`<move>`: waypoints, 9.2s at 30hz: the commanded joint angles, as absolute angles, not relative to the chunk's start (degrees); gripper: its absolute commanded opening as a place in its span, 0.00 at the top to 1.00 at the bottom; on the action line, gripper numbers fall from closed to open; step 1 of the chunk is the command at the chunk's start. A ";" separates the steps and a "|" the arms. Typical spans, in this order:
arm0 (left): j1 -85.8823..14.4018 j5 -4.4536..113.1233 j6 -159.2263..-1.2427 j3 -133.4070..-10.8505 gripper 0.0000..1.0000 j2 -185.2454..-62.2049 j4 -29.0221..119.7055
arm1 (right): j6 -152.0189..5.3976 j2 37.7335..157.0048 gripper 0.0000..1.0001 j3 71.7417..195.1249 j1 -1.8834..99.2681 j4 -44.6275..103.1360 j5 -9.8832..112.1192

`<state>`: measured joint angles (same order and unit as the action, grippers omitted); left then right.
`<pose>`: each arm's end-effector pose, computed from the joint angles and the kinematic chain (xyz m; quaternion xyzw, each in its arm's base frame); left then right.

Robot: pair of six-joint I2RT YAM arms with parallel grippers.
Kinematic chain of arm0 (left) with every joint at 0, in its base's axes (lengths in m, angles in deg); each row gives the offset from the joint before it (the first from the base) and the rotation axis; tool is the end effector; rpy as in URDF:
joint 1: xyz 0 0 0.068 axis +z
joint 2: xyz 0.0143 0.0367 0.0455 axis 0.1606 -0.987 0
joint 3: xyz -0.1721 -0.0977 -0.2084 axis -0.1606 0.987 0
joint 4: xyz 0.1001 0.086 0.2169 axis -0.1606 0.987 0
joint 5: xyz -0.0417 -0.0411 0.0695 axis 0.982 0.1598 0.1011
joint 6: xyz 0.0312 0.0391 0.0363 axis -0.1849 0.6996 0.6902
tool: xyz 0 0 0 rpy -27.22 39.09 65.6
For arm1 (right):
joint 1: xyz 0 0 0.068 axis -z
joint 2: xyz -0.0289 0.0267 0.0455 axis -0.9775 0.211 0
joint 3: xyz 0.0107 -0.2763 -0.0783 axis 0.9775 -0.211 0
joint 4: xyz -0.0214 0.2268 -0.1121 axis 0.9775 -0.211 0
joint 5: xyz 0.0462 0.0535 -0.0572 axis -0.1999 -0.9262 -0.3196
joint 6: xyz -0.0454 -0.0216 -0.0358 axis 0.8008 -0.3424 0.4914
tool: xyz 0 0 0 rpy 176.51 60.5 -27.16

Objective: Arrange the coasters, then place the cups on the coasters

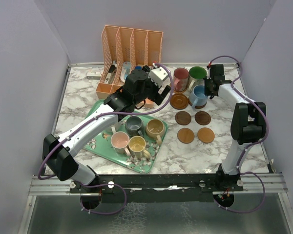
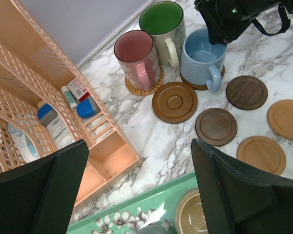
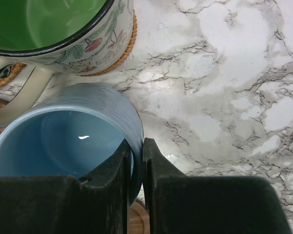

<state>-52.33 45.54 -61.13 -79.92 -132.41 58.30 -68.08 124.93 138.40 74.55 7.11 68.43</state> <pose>0.2548 -0.2376 0.4025 0.3365 0.7184 -0.1824 0.5809 0.4220 0.0163 0.2266 0.0145 0.9390 -0.0652 0.3374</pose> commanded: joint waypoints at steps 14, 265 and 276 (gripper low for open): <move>-52.09 46.89 -59.91 -79.06 0.10 -130.65 57.39 | -66.85 126.34 0.95 141.45 75.18 8.26 66.58; -23.91 57.32 -51.45 -61.71 0.21 -120.38 71.07 | -40.37 122.06 0.99 145.46 59.27 4.87 58.22; -23.92 57.27 -51.28 -62.01 0.20 -120.92 71.10 | -38.14 125.88 0.99 148.35 60.29 4.56 56.91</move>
<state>-24.29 55.92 -51.40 -62.07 -122.03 72.35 -39.21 125.17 144.56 59.67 0.55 59.14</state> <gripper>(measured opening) 0.794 0.107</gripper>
